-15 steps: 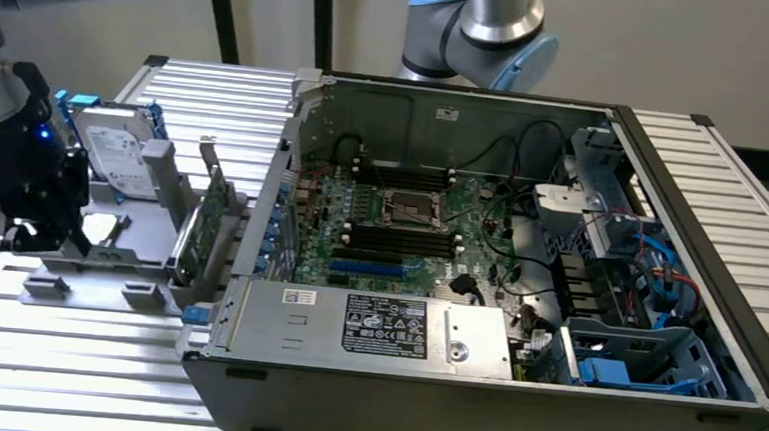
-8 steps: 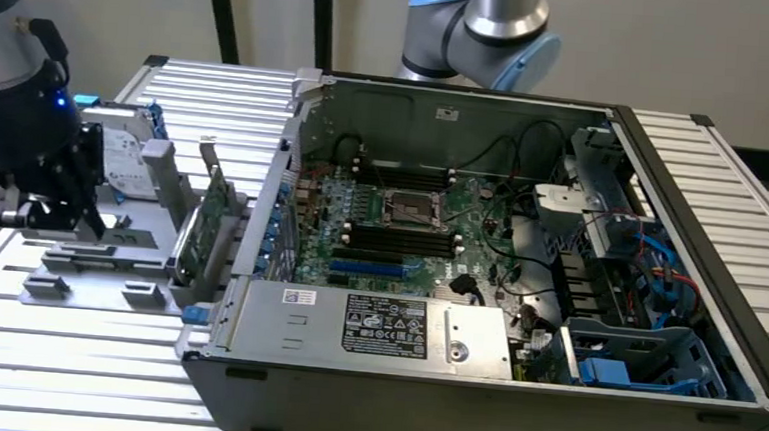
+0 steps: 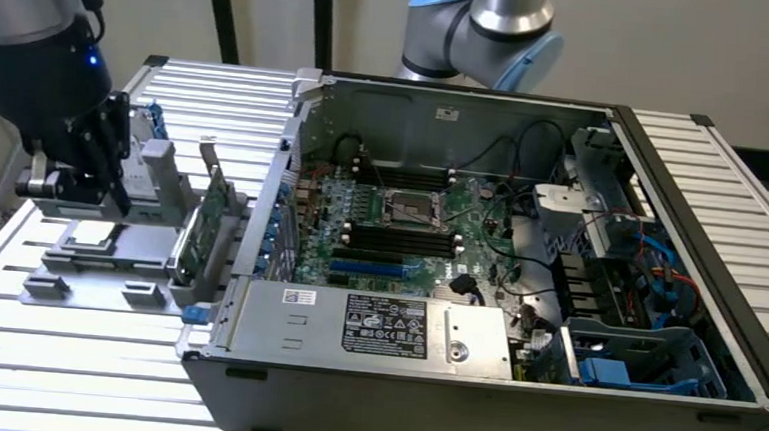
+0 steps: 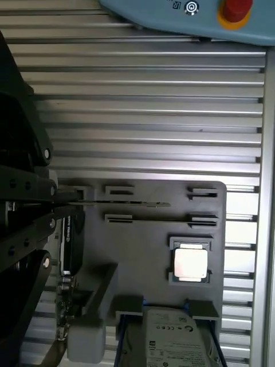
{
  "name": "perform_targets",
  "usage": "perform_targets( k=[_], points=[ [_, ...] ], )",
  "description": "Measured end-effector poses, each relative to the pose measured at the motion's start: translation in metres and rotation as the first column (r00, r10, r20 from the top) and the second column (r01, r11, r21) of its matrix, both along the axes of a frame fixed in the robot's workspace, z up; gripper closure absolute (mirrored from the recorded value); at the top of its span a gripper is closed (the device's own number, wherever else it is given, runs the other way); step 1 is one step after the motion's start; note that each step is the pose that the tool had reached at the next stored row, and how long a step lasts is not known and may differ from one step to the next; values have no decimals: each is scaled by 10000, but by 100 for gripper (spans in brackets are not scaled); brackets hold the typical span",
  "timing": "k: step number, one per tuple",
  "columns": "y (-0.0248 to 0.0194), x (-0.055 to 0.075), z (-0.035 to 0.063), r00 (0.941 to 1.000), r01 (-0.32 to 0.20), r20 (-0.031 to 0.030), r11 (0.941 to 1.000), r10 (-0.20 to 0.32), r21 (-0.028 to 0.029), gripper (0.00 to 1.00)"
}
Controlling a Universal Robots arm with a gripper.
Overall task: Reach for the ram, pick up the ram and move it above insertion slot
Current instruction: 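Pick up the ram and move it above insertion slot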
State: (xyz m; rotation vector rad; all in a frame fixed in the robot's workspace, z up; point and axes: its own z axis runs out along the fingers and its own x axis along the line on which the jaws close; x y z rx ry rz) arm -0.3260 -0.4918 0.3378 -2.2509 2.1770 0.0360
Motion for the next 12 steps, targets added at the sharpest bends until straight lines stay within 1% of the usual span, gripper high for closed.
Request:
perform_targets(
  k=[6, 8, 12],
  points=[
    [0, 274, 270, 10000, 0, -14, 10000, 0, 17, 87],
    [1, 367, 342, 10000, 0, -15, 10000, 0, 23, 87],
    [0, 548, 444, 10000, 0, -17, 10000, 0, 43, 87]
  ],
)
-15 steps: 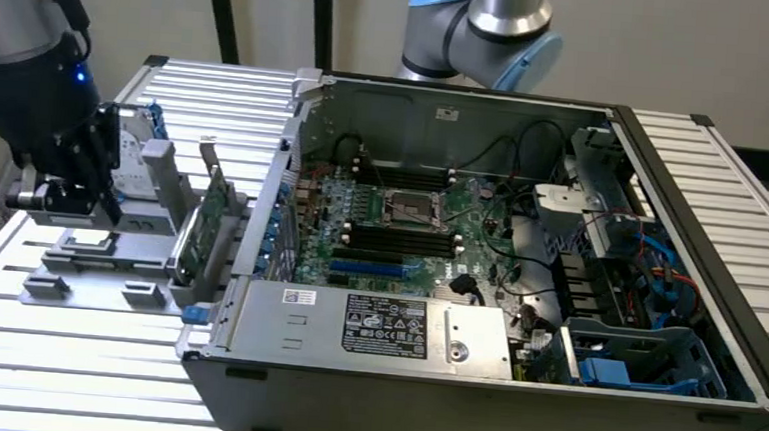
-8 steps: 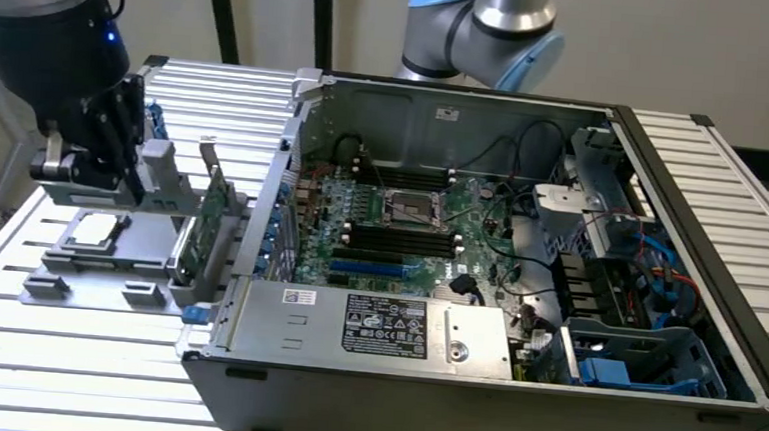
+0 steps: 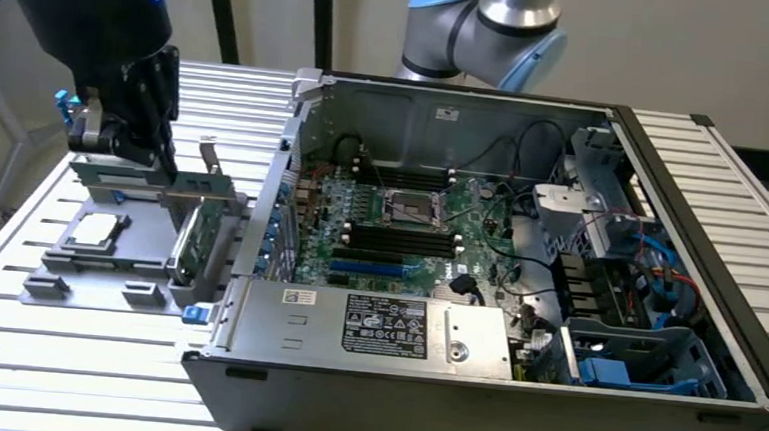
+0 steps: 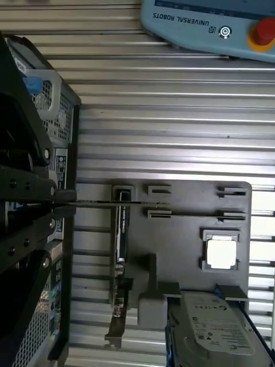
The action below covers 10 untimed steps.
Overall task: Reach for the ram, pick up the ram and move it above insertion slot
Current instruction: 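Pick up the ram and move it above insertion slot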
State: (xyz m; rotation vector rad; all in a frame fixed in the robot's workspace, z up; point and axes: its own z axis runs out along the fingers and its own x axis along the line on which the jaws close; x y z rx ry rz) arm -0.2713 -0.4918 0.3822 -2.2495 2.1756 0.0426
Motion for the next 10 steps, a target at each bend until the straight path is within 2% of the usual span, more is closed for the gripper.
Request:
perform_targets(
  k=[10],
  points=[
    [1, 455, 98, 10000, 1, 0, 9998, -1, 176, 87]
  ],
)
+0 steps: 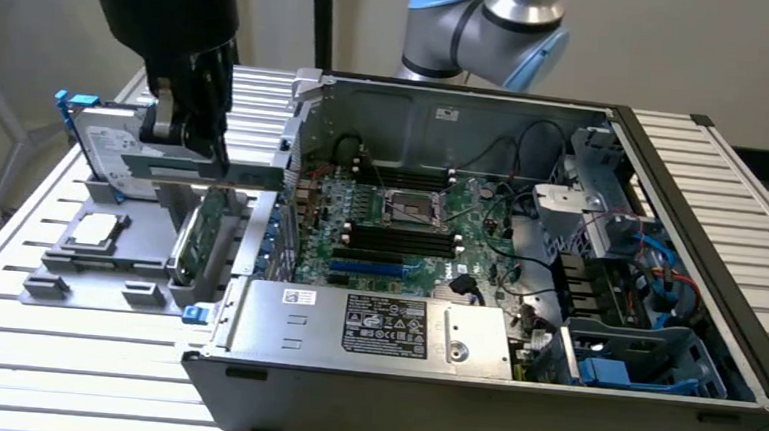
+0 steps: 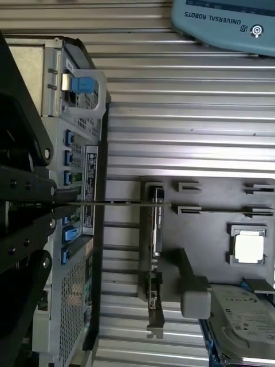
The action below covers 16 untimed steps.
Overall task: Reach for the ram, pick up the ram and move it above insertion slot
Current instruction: 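Pick up the ram and move it above insertion slot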
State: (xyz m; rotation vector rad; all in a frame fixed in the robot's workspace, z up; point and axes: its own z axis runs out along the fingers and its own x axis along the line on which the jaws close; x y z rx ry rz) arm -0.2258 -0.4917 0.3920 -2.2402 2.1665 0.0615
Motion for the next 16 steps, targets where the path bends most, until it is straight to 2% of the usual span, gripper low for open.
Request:
perform_targets(
  k=[3, 7, 11, 16],
  points=[
    [0, 135, 6, 10000, 0, 1, 10000, 0, 74, 87],
    [1, 318, 7, 10000, -1, 1, 9999, 1, 141, 87],
    [16, 496, 4, 10000, 0, 1, 9999, 0, 153, 87],
    [57, 726, -10, 10000, 0, 1, 9999, 0, 153, 87]
  ],
)
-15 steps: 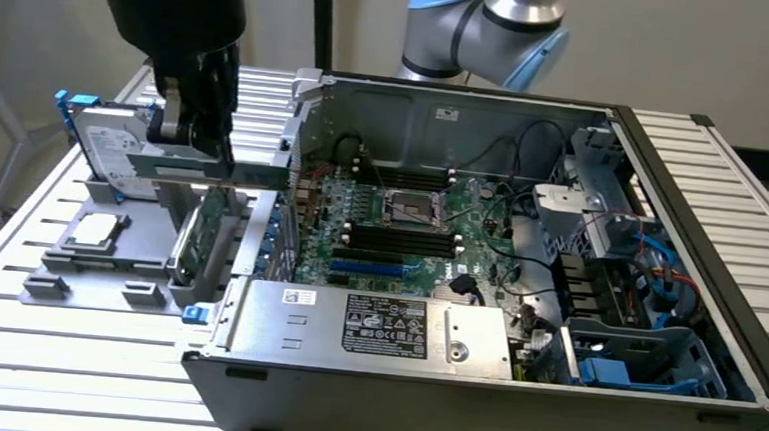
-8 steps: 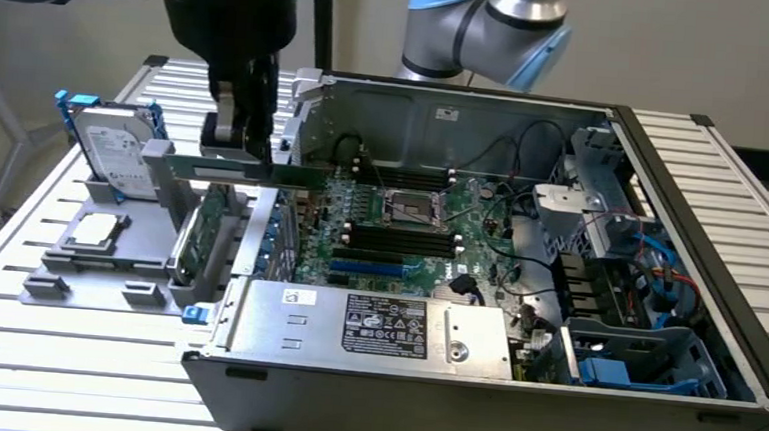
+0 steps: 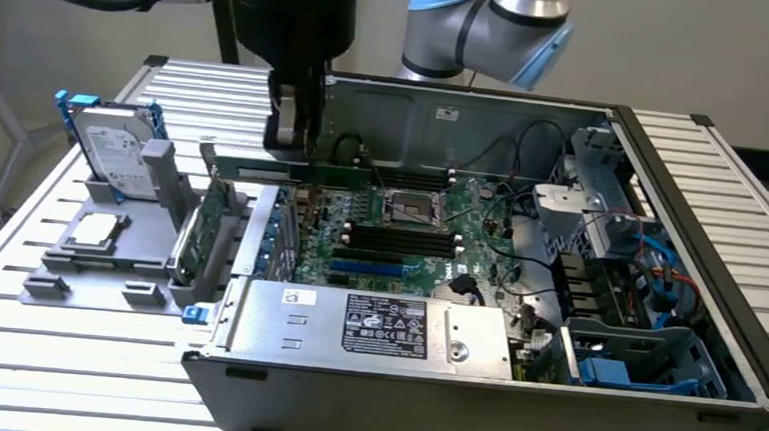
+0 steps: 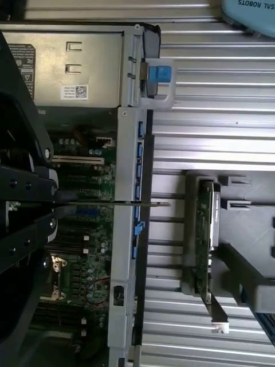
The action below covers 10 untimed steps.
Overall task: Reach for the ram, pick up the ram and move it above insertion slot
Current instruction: 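Pick up the ram and move it above insertion slot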
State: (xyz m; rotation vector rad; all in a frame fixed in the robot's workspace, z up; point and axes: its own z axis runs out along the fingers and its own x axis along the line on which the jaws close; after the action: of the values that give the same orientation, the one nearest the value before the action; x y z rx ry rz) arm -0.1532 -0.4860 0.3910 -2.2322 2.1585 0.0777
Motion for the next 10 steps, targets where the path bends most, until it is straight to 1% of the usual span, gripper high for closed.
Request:
perform_targets(
  k=[2, 4, 10],
  points=[
    [29, 90, -13, 10000, 0, 0, 10000, 0, 0, 87],
    [71, 176, -30, 10000, 0, -1, 10000, 0, 0, 87],
    [248, 403, -111, 10000, 0, 0, 10000, 0, -4, 87]
  ],
)
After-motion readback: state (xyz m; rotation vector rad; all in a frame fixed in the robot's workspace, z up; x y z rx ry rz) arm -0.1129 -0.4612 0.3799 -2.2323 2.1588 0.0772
